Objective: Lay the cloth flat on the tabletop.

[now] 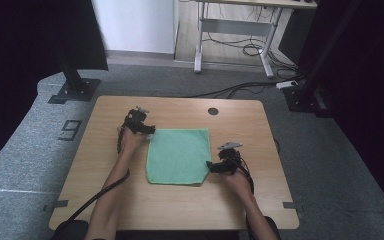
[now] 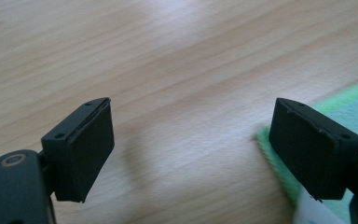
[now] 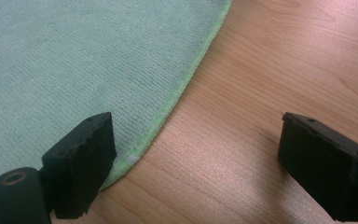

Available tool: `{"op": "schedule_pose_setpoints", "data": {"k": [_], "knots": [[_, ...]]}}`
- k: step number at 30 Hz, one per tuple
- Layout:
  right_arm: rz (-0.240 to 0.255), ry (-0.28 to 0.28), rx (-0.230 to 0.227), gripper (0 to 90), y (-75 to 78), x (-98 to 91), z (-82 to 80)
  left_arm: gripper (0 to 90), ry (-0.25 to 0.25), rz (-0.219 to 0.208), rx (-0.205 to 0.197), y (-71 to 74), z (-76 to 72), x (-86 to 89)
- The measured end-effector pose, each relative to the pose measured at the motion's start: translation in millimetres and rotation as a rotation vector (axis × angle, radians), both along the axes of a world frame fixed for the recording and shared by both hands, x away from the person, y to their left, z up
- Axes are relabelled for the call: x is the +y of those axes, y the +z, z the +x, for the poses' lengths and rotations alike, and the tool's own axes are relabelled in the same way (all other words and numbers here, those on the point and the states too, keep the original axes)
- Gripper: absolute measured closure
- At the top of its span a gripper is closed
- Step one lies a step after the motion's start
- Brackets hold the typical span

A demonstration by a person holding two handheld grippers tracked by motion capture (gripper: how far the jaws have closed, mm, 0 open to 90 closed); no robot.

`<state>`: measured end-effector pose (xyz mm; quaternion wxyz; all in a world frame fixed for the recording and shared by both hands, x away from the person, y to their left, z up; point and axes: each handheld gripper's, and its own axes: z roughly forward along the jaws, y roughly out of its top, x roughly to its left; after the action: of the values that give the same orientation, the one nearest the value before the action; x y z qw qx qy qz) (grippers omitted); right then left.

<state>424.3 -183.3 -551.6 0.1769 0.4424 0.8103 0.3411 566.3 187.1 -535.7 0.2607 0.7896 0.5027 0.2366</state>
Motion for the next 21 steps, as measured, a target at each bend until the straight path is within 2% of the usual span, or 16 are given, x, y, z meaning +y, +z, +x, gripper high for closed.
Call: {"op": "schedule_pose_setpoints", "data": {"k": [4, 8, 10, 12, 17, 21], "knots": [[0.0, -0.001, 0.0, 11.1, 0.0, 0.0, 0.0, 14.3, 0.012, 0.001, 0.002, 1.4, -1.8, 7.0], [0.001, -0.001, 0.001, 11.1, -0.1, 0.1, -0.2, 14.3, -0.02, -0.018, -0.035, 11.6, -12.7, 6.4], [0.002, -0.001, 0.0, 11.1, -0.1, 0.1, -0.2, 14.2, -0.049, -0.049, -0.049, 18.6, -21.7, 4.8], [0.001, -0.001, 0.001, 11.1, -0.1, 0.1, -0.2, 12.5, -0.093, -0.077, -0.041, 23.6, -32.2, 0.7], [0.001, -0.002, 0.002, 11.0, 0.0, 0.1, -0.2, 8.9, -0.205, -0.097, -0.029, 29.1, -64.7, -13.9], [0.002, -0.001, 0.0, 11.0, -0.1, 0.0, -0.3, 7.4, -0.271, -0.1, -0.018, 30.6, -91.6, -24.3]]}}
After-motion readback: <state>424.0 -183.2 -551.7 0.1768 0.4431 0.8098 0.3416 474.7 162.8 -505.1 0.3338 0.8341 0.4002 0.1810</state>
